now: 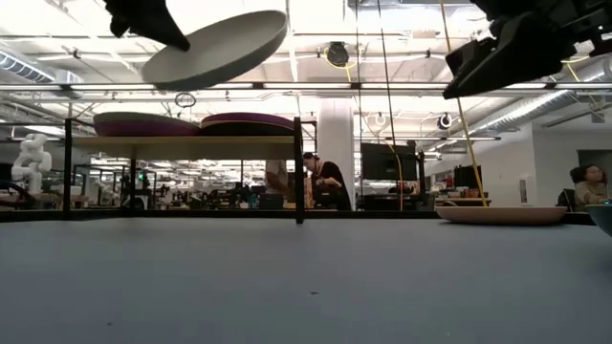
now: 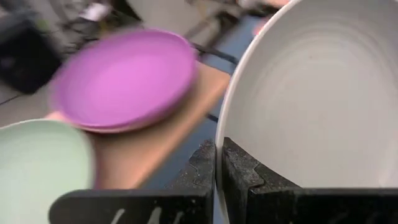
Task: Place and stack plates onto a shelf
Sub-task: Stack the white plate on the light green plate on the shelf
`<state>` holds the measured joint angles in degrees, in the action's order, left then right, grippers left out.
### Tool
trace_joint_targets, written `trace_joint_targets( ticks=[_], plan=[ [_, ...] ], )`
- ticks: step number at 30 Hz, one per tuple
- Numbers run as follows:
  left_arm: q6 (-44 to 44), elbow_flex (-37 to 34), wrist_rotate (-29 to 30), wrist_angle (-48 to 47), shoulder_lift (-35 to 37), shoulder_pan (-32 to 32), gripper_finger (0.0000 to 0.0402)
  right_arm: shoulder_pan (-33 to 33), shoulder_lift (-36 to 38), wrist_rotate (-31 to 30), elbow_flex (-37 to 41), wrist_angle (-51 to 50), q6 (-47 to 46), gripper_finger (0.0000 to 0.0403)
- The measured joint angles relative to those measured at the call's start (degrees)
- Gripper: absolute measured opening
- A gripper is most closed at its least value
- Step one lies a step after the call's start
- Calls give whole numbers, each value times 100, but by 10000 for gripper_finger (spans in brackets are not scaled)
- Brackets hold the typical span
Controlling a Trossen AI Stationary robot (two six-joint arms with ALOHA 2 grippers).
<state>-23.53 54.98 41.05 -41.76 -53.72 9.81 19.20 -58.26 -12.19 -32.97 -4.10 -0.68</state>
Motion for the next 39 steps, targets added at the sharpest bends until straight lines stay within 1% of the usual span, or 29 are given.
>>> trace_joint_targets(
  ticks=[2,4,8,12,15,18,21,26,32,35,39],
  plan=[
    [-65,0,260,68,196,-199,10,-55,93,-1,0,-2,171,118],
    [-76,0,341,251,391,-448,10,-117,192,0,1,0,336,118],
    [-45,0,265,664,758,-986,10,-231,373,0,0,0,602,118],
    [185,0,250,777,1057,-1539,10,-308,510,0,0,0,741,118],
    [193,0,254,774,1252,-2058,10,-317,577,0,0,0,769,118],
    [5,0,227,735,1395,-2617,10,-317,619,0,0,0,806,118],
    [50,0,190,657,1496,-3126,10,-317,632,0,0,0,799,118],
    [48,0,-230,393,1554,-3916,10,-317,632,0,0,-2,787,118],
    [-59,0,-474,-17,1545,-4897,10,-315,630,0,2,-4,784,118],
    [-98,0,-821,-14,1540,-5357,10,-315,630,2,0,-5,741,118],
    [-109,0,-1665,-58,1472,-5992,10,-315,630,2,1,-5,740,118]
  ],
)
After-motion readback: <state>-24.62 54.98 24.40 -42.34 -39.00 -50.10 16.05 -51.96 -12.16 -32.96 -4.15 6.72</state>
